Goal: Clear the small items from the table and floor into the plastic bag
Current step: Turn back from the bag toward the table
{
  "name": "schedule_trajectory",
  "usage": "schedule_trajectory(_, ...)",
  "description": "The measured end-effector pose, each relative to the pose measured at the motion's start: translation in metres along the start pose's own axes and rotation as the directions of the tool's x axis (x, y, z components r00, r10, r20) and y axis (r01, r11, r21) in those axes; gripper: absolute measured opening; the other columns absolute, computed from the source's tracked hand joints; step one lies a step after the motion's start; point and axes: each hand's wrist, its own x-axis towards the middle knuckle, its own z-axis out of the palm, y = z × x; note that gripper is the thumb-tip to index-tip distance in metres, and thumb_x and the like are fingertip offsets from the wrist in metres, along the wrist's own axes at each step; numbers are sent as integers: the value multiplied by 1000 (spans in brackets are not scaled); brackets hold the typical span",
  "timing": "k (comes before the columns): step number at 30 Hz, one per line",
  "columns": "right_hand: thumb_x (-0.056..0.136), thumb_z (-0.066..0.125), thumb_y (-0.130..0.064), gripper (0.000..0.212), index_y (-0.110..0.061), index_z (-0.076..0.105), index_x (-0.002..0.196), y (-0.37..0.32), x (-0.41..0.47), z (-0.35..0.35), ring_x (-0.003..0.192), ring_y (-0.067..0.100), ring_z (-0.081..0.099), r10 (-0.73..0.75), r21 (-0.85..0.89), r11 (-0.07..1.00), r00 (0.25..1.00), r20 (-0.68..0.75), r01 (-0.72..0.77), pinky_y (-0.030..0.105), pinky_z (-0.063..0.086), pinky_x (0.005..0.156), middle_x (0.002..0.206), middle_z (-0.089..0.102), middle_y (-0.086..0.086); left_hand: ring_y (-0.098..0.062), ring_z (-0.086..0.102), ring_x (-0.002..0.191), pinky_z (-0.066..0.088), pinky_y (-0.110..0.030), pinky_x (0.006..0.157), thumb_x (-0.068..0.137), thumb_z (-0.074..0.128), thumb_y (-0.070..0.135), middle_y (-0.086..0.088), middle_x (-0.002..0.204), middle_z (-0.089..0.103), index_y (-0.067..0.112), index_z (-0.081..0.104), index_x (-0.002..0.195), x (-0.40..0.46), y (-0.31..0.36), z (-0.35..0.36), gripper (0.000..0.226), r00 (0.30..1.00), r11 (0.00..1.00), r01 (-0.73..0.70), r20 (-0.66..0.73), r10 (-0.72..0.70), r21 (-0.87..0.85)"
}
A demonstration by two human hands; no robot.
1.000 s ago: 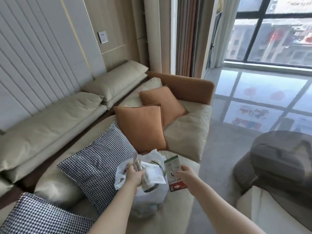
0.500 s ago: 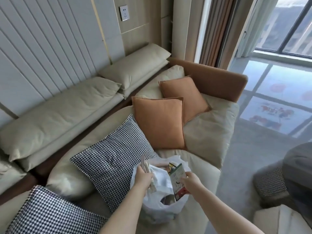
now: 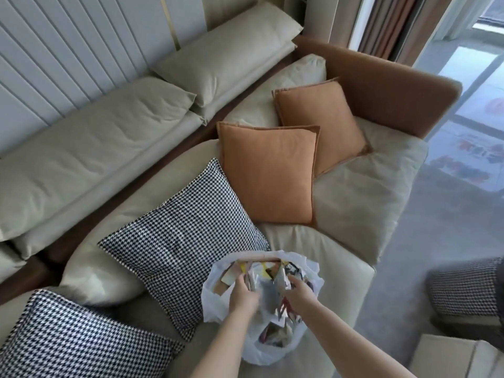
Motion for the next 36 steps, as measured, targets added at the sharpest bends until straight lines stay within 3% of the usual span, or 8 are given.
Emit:
schedule_trajectory(4, 89, 42, -5, 44, -28, 47, 125, 10, 6, 1, 74, 14, 51, 17, -38, 999, 1000, 2, -17, 17, 44, 57, 99, 54, 0, -24, 61, 95, 52, -33, 82, 90, 54, 8, -4, 111, 57, 15, 43, 135, 0, -5, -8, 47, 997, 994, 23, -72, -15, 110)
schedule_trajectory(7, 80, 45, -5, 53, -23, 51, 130, 17, 8, -3, 80, 17, 55, 41, -55, 998, 998, -44, -43, 29, 52, 68, 105, 51, -2, -25, 59, 108, 51, -31, 84, 89, 55, 10, -7, 126, 56, 16, 47, 135, -2, -9, -17, 46, 997, 978, 6, -79, 11, 207)
schedule_trajectory(11, 72, 51, -8, 52, -20, 59, 122, 27, 9, -5, 103, 19, 52, 32, -3, 999, 996, -78, -32, 32, 49, 78, 114, 52, 0, -23, 56, 113, 50, -29, 91, 90, 57, 14, -8, 132, 54, 15, 46, 137, -12, -12, -26, 49, 999, 968, -42, -8, 45, 249)
schedule_trajectory(16, 84, 55, -5, 43, -8, 56, 127, 13, -45, -12, 83, 24, 58, 23, 25, 999, 997, -69, -21, 29, 49, 64, 121, 52, 10, -19, 54, 113, 43, -21, 84, 90, 57, 13, -8, 136, 49, 10, 52, 132, -41, -8, -29, 42, 988, 953, -147, 74, 132, 264)
schedule_trajectory(20, 83, 59, -9, 31, -4, 64, 113, 21, -71, -12, 94, 26, 63, -17, 26, 999, 990, -139, 20, 39, 53, 87, 113, 64, 11, -16, 51, 116, 42, -24, 93, 90, 54, 16, -4, 132, 50, 13, 51, 132, -72, -2, -26, 42, 950, 903, -299, 184, 251, 308)
schedule_trajectory(28, 86, 53, -21, 21, -15, 66, 102, 65, -131, -29, 86, 16, 54, -74, -23, 997, 933, -351, 70, 22, 43, 70, 101, 64, 2, -18, 55, 109, 44, -24, 85, 93, 48, 25, -4, 127, 58, 18, 54, 129, -121, 9, 8, 38, 844, 708, -527, 383, 375, 469)
schedule_trajectory(33, 86, 46, -31, 26, -23, 61, 106, 124, -169, -49, 108, 25, 57, -47, -200, 978, 889, -455, -51, 28, 43, 87, 114, 62, 0, -22, 56, 116, 46, -28, 96, 91, 48, 30, -4, 124, 62, 19, 60, 119, -150, 20, 61, 32, 758, 468, -652, 526, 386, 596)
schedule_trajectory(36, 87, 46, -35, 28, -24, 62, 108, 162, -189, -60, 113, 22, 56, 5, -165, 980, 851, -525, -108, 31, 43, 89, 118, 61, 0, -19, 55, 118, 44, -28, 99, 92, 47, 33, 0, 125, 62, 20, 60, 120, -174, 22, 97, 33, 690, 330, -724, 622, 370, 606)
